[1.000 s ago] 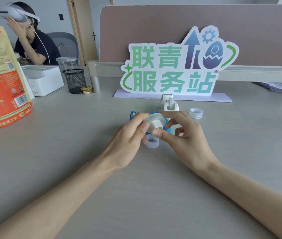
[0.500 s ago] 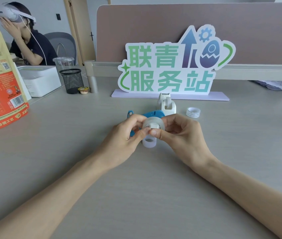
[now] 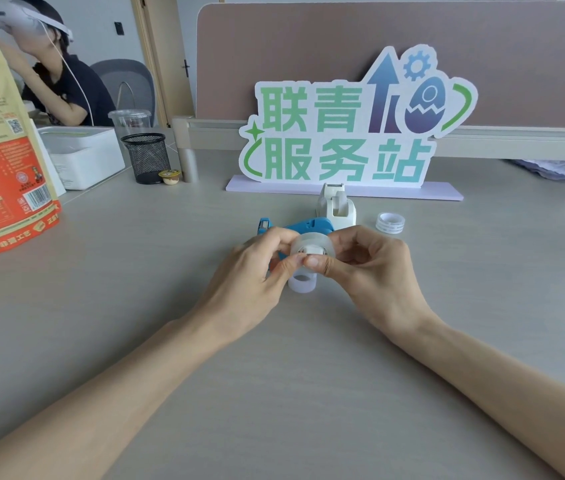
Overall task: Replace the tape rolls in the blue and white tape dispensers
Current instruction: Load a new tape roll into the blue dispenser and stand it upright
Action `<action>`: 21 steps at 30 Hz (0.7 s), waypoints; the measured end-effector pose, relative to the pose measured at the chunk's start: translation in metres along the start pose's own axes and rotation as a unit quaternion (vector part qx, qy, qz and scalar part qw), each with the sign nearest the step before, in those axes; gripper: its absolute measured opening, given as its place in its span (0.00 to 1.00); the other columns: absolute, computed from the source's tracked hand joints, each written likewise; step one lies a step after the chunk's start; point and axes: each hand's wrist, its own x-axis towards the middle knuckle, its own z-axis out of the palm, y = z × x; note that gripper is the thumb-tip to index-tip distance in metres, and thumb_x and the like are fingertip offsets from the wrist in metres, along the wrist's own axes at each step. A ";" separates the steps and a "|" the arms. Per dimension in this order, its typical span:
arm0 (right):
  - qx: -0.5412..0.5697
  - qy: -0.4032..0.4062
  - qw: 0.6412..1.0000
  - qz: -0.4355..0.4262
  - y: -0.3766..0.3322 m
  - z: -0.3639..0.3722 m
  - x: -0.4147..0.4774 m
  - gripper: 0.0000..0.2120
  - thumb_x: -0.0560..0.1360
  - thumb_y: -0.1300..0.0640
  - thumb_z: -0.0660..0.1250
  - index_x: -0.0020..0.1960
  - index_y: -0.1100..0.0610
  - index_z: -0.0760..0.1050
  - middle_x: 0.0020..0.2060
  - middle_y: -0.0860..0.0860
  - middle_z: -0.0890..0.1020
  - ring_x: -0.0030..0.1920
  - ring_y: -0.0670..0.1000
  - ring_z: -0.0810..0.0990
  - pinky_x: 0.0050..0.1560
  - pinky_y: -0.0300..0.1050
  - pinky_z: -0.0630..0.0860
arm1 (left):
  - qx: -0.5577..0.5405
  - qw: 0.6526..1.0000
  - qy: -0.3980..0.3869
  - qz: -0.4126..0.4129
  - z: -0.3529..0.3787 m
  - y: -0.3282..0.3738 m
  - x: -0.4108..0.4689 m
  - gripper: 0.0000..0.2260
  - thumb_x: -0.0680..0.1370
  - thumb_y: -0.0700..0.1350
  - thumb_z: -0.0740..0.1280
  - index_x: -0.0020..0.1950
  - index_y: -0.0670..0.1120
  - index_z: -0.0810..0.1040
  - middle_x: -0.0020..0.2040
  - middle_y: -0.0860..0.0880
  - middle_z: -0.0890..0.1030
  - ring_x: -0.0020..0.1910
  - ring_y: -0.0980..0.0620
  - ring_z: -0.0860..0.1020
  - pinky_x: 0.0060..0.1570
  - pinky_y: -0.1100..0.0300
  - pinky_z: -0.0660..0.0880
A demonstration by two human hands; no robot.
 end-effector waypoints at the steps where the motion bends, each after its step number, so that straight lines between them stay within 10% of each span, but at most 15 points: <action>1: 0.001 -0.001 1.000 0.002 -0.001 0.000 0.000 0.11 0.63 0.53 0.79 0.41 0.54 0.81 0.38 0.52 0.87 0.42 0.54 0.85 0.46 0.47 0.82 | 0.004 1.000 0.001 -0.001 0.000 -0.001 0.000 0.05 0.79 0.46 0.65 0.53 0.48 0.77 0.39 0.60 0.79 0.30 0.67 0.72 0.32 0.71 0.64; 9: 0.033 -0.021 0.999 0.003 -0.001 -0.001 -0.001 0.14 0.64 0.52 0.79 0.42 0.57 0.79 0.35 0.48 0.86 0.41 0.52 0.85 0.46 0.46 0.81 | -0.072 0.996 -0.049 -0.025 -0.006 0.001 0.006 0.08 0.81 0.46 0.61 0.58 0.47 0.75 0.50 0.55 0.83 0.47 0.63 0.79 0.43 0.72 0.70; 15: 0.124 -0.081 0.989 0.010 -0.002 0.000 0.004 0.17 0.79 0.52 0.60 0.43 0.65 0.79 0.40 0.55 0.85 0.44 0.52 0.84 0.51 0.49 0.81 | -0.103 0.992 -0.052 -0.050 -0.009 -0.008 0.007 0.11 0.82 0.43 0.58 0.61 0.56 0.73 0.46 0.65 0.79 0.46 0.65 0.75 0.42 0.72 0.69; 21: 0.120 -0.112 0.986 0.034 0.002 -0.001 0.006 0.14 0.67 0.56 0.73 0.48 0.64 0.78 0.45 0.58 0.84 0.43 0.53 0.84 0.54 0.57 0.80 | -0.096 0.994 -0.041 -0.017 -0.013 -0.008 0.010 0.17 0.82 0.39 0.57 0.63 0.57 0.75 0.52 0.54 0.77 0.46 0.67 0.75 0.43 0.75 0.68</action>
